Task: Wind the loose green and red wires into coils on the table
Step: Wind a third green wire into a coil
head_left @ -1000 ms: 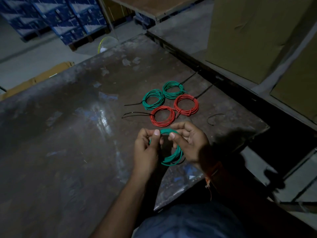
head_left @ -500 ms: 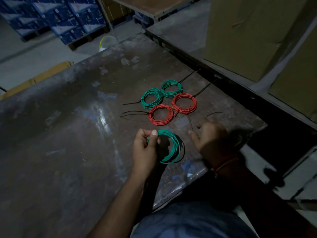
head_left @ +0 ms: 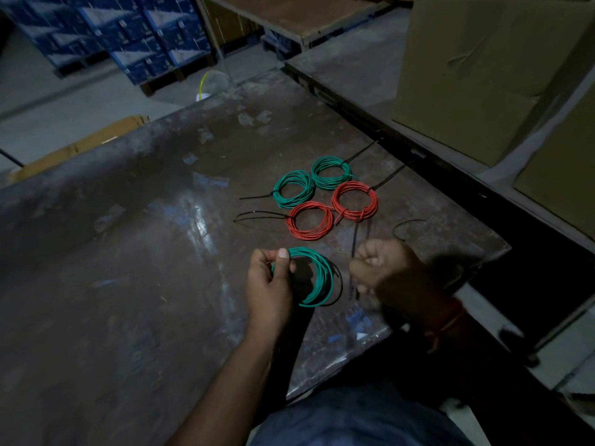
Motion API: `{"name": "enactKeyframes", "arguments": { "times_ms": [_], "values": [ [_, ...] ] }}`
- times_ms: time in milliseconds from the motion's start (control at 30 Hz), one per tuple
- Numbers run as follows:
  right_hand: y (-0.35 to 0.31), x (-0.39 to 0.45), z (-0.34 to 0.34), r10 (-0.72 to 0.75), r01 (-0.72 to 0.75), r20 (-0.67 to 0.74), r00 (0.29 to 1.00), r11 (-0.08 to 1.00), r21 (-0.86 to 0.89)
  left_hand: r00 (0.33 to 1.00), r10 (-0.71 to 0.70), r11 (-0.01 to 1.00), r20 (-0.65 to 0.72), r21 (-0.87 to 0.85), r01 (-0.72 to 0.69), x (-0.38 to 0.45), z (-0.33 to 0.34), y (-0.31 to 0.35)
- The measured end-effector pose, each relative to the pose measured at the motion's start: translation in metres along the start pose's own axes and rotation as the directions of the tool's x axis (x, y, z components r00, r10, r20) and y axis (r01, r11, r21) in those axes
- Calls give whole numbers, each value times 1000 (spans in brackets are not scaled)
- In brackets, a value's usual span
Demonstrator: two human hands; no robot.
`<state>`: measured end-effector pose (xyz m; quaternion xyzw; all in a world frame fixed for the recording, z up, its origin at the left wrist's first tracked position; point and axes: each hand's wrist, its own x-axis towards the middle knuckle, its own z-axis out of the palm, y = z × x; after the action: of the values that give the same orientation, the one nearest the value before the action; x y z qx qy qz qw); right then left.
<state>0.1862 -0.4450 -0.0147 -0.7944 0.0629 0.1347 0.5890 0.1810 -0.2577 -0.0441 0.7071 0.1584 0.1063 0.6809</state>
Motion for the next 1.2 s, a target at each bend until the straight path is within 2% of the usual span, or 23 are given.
{"name": "enactKeyframes", "arguments": {
  "times_ms": [100, 167, 233, 267, 333, 367, 433, 500, 533, 600, 733, 933, 1067, 1200],
  "values": [
    [-13, -3, 12, -115, 96, 41, 993, 943, 320, 999, 9, 1000, -34, 14, -9, 1, -1, -2],
    [-14, 0, 19, -197, 158, 93, 976, 935, 317, 999, 15, 1000, -43, 10, -14, 2, -1, -3],
    [-1, 6, 25, -338, 326, 119, 933, 939, 110, 999, 5, 1000, -33, -24, -6, 1, -1, -4],
    [5, 10, 27, -435, 441, 105, 894, 896, -47, 1000, 0, 999, -23, -38, -1, 1, -1, -4],
    [17, 20, 33, -628, 603, 34, 778, 729, -324, 1000, -12, 996, 18, -83, 14, -2, -1, -4],
    [20, 23, 37, -681, 633, 5, 732, 678, -373, 999, -30, 990, 44, -137, 36, -4, 1, -3],
    [23, 29, 44, -703, 661, 14, 711, 661, -354, 992, -79, 956, 95, -274, 102, -9, 4, -1],
    [29, 31, 50, -664, 645, 49, 746, 704, -297, 981, -142, 908, 134, -376, 183, -14, 6, 1],
    [31, 30, 53, -651, 637, 54, 757, 717, -285, 975, -171, 885, 139, -414, 214, -15, 7, 2],
    [35, 29, 59, -676, 660, 57, 735, 692, -293, 965, -236, 848, 115, -461, 262, -15, 7, 0],
    [40, 25, 64, -702, 686, 41, 711, 680, -258, 937, -348, 837, 24, -442, 322, -10, 7, -6],
    [41, 23, 60, -723, 719, 64, 688, 667, -192, 936, -351, 861, 23, -386, 332, -6, 10, -7],
    [42, 28, 54, -701, 698, 68, 710, 688, -200, 947, -319, 881, 35, -358, 310, -4, 12, -13],
    [42, 35, 50, -675, 673, 26, 738, 731, -112, 947, -316, 887, 63, -333, 318, -4, 13, -17]
  ]
}}
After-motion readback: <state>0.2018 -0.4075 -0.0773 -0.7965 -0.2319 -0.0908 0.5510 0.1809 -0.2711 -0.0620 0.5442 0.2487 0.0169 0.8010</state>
